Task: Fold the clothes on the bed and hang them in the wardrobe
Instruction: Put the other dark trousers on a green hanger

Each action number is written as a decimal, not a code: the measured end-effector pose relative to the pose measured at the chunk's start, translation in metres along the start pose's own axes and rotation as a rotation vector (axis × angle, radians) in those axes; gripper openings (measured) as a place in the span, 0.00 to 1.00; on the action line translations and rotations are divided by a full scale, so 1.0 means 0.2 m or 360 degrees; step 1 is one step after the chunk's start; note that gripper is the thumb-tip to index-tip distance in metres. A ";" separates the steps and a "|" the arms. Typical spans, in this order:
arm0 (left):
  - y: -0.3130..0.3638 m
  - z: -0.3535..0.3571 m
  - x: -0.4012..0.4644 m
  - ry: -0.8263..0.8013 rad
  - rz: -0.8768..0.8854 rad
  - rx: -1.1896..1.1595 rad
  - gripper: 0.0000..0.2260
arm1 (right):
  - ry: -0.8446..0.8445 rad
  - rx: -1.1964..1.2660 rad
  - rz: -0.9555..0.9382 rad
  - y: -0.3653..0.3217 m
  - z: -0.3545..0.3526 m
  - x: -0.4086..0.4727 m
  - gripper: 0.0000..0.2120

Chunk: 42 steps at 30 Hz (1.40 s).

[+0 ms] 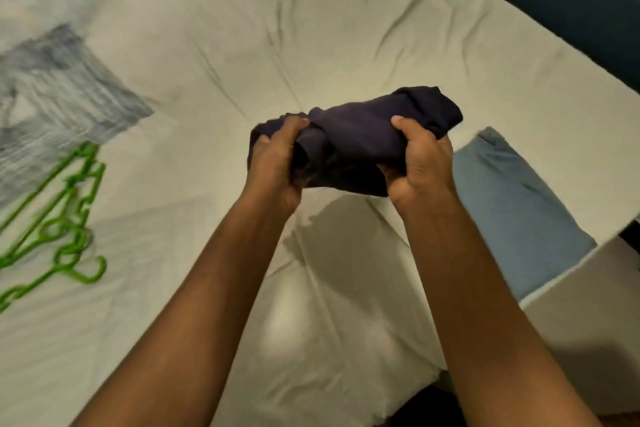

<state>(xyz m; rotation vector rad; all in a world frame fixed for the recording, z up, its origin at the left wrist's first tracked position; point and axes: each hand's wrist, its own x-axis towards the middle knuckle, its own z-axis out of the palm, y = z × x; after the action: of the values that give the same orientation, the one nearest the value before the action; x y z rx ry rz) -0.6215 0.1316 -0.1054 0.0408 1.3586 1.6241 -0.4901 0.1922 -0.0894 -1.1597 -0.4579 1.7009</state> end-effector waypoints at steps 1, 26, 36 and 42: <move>0.09 -0.09 0.01 0.0035 0.0055 -0.0013 0.16 | -0.0067 0.0016 0.0033 0.06 0.10 -0.03 0.22; -0.58 -1.94 -0.31 0.0839 -0.0322 0.0772 0.12 | -0.0552 -0.1650 0.1179 1.45 -0.48 -0.52 0.08; -0.25 -2.26 -0.07 0.1184 0.0293 0.2042 0.11 | -0.0985 -0.2293 -0.0644 1.52 -0.11 -0.48 0.05; -0.02 -2.42 0.20 0.1011 0.0500 0.2654 0.18 | -0.1405 -0.2393 -0.0822 1.73 0.03 -0.57 0.04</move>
<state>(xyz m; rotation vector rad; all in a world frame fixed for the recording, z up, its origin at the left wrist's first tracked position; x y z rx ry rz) -0.9157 -0.1961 -0.3096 0.7852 2.9396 0.2411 -0.6671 -0.0593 -0.2862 -0.9138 -2.6076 1.1402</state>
